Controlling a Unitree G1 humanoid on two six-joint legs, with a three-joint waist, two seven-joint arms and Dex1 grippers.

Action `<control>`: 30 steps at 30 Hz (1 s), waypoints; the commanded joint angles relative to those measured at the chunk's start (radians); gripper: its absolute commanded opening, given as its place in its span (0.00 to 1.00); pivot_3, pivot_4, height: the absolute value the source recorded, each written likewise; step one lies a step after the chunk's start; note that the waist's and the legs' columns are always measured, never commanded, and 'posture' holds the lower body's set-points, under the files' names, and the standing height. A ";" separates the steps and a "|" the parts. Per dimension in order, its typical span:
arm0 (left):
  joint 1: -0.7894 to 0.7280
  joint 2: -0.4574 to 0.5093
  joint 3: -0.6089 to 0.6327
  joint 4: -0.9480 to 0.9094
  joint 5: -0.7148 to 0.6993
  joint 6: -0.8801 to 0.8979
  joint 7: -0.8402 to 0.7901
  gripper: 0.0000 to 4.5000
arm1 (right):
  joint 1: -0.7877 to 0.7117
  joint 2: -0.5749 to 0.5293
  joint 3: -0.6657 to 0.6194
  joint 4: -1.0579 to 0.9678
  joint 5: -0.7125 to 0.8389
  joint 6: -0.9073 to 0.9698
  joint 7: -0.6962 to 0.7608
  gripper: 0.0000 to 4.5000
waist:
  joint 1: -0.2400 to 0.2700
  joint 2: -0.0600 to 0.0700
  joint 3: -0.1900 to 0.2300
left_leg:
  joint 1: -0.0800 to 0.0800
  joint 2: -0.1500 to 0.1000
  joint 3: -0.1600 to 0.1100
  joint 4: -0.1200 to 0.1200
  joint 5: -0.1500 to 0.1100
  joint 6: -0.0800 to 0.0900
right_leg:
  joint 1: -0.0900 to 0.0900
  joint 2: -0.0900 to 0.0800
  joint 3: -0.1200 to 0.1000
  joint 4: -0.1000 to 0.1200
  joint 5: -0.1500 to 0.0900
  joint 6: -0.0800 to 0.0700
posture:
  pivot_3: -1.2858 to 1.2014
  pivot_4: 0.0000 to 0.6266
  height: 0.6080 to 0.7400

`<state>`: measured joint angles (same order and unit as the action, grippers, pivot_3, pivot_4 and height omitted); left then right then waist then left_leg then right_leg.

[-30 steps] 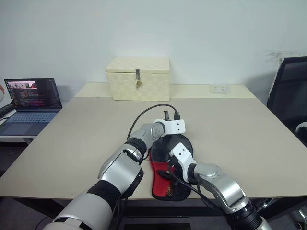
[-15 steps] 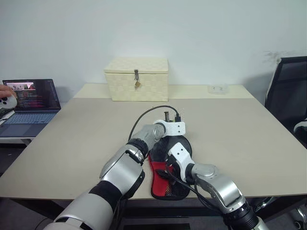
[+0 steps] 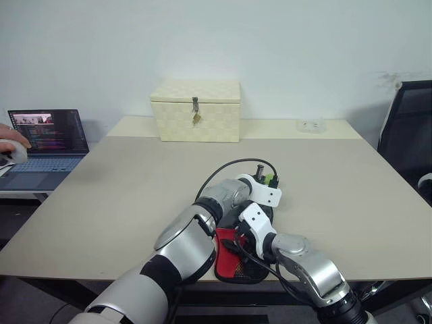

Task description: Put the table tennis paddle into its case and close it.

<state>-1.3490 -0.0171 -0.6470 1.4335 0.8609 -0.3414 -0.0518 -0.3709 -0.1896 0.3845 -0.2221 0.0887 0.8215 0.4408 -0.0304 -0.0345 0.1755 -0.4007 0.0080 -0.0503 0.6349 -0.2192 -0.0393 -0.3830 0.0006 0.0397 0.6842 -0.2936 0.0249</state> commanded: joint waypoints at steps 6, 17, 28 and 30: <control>-0.080 -0.085 0.018 -0.048 -0.028 -0.102 0.025 0.00 | 0.057 -0.001 0.056 0.119 0.003 0.078 0.016 1.00 | -0.001 0.000 0.000 | 0.000 0.000 0.000 -0.001 0.000 0.000 | 0.001 0.000 0.000 -0.002 0.000 0.000 | 0.52 0.24 1.00; -0.034 -0.095 0.110 -0.047 -0.136 -0.134 -0.171 0.21 | 0.025 0.011 0.045 0.144 0.005 0.075 0.019 1.00 | -0.001 0.000 0.000 | 0.001 0.000 0.001 -0.003 0.000 0.000 | 0.001 0.000 0.000 -0.003 0.000 0.000 | 0.52 0.24 1.00; -0.010 -0.059 0.277 -0.065 -0.306 -0.111 -0.345 0.92 | -0.026 -0.002 0.026 0.170 0.008 0.067 0.064 1.00 | -0.010 0.001 0.000 | 0.002 0.000 0.001 -0.004 0.000 0.000 | 0.000 0.002 0.001 -0.003 0.000 0.000 | 0.52 0.24 1.00; -0.018 -0.052 0.317 -0.067 -0.342 -0.088 -0.340 0.92 | -0.034 -0.019 0.018 0.164 0.015 0.069 0.083 1.00 | -0.010 0.001 0.000 | 0.001 0.000 0.001 -0.004 0.000 0.000 | -0.001 0.002 0.001 -0.003 0.000 0.000 | 0.52 0.24 1.00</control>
<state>-1.3161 -0.0413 -0.3822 1.4403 0.5839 -0.4218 -0.3970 -0.4306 -0.1915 0.3748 -0.1762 0.1017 0.8163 0.5090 -0.0404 -0.0339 0.1752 -0.4005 0.0082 -0.0490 0.6310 -0.2190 -0.0393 -0.3841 0.0022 0.0406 0.6815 -0.2934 0.0249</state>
